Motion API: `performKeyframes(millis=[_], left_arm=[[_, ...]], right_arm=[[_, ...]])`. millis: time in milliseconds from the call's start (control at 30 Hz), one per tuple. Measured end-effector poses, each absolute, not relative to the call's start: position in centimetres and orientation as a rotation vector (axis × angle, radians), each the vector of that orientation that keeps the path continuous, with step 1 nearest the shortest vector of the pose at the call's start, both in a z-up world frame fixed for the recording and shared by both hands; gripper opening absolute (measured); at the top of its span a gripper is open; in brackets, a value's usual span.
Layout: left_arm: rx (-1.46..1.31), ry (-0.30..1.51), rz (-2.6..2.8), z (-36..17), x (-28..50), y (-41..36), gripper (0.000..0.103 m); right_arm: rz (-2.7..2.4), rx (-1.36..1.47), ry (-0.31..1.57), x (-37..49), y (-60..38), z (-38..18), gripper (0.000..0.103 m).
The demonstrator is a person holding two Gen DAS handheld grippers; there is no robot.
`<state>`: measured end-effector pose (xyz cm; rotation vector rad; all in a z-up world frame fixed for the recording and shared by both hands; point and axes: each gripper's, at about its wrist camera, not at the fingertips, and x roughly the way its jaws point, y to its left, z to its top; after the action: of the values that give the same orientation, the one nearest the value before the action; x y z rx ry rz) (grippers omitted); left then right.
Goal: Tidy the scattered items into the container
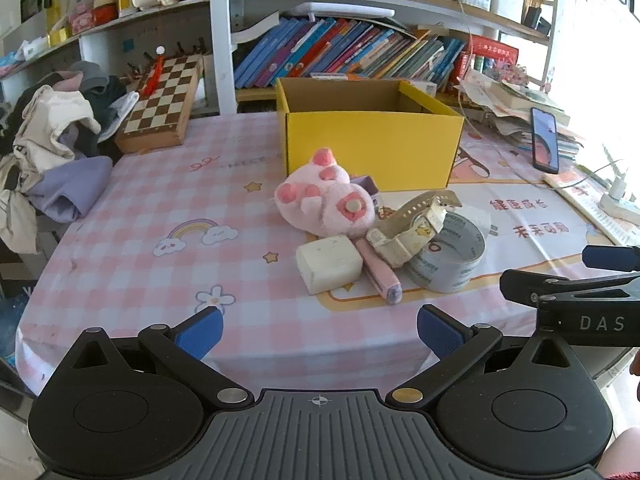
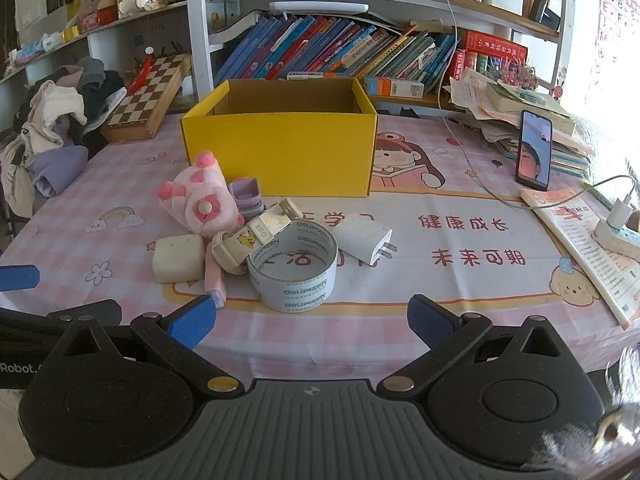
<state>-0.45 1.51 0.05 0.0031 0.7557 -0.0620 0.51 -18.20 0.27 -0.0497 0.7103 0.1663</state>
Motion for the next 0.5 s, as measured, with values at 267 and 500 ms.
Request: performKeyframes(millis=[267, 500], left_arm=[[0.007, 0.75, -0.066, 0.0, -0.31, 1.81, 0.103], [-0.02, 0.76, -0.076, -0.39, 0.39, 2.16, 0.103]], right_arm=[[0.169, -0.043, 0.713, 0.61, -18.27, 0.2, 0.103], [0.169, -0.031, 0.73, 0.97, -18.49, 0.04, 0.103]])
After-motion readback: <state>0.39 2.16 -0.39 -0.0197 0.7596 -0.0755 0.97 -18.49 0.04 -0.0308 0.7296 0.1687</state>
